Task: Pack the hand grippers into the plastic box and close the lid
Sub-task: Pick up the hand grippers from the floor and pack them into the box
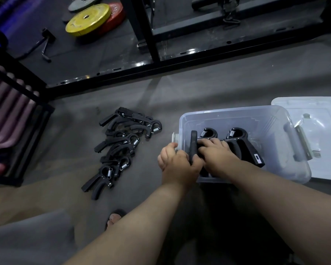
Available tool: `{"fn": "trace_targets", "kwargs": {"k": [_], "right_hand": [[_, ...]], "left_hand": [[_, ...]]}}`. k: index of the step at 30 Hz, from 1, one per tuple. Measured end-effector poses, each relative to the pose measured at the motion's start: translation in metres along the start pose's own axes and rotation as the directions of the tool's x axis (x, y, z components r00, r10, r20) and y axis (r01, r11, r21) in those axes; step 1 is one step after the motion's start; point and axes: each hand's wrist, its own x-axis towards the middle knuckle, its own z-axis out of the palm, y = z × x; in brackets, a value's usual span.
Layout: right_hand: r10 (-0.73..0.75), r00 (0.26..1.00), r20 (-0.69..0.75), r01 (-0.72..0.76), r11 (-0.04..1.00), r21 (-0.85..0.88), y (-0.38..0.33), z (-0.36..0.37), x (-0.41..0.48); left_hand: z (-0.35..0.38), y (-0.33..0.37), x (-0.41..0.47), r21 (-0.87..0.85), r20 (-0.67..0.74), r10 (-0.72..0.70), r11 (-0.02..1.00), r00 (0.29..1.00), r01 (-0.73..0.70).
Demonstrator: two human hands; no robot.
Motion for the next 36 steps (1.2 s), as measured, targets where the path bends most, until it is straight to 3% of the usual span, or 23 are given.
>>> {"fn": "trace_targets", "kwargs": {"k": [7,11,14,22,28,36], "right_hand": [[0.274,0.95,-0.149,-0.266,0.961,0.073,0.005,-0.004,-0.002],[0.378,0.916,-0.133,-0.373,0.926,0.06,0.008,-0.005,-0.004],[0.361,0.927,-0.101,-0.356,0.932,0.06,0.005,-0.003,-0.003],[0.336,0.939,-0.072,-0.328,0.939,0.102,0.004,0.0,-0.001],[0.079,0.995,-0.054,-0.073,0.992,0.099,0.001,-0.002,0.001],[0.064,0.994,0.092,-0.057,0.996,-0.069,0.0,0.001,0.007]], "left_hand": [[0.001,0.003,0.002,0.029,0.003,0.0,1.0,1.0,-0.001],[0.003,0.005,0.001,0.009,-0.093,-0.018,1.0,0.996,0.019],[0.005,0.008,0.002,0.088,-0.148,-0.03,0.995,0.989,0.044],[0.015,0.01,-0.002,0.212,0.009,0.025,0.977,1.0,-0.027],[0.009,0.007,-0.002,0.02,-0.018,-0.023,1.0,1.0,0.023],[-0.009,0.005,0.002,-0.102,-0.14,-0.022,0.995,0.99,0.008]]}}
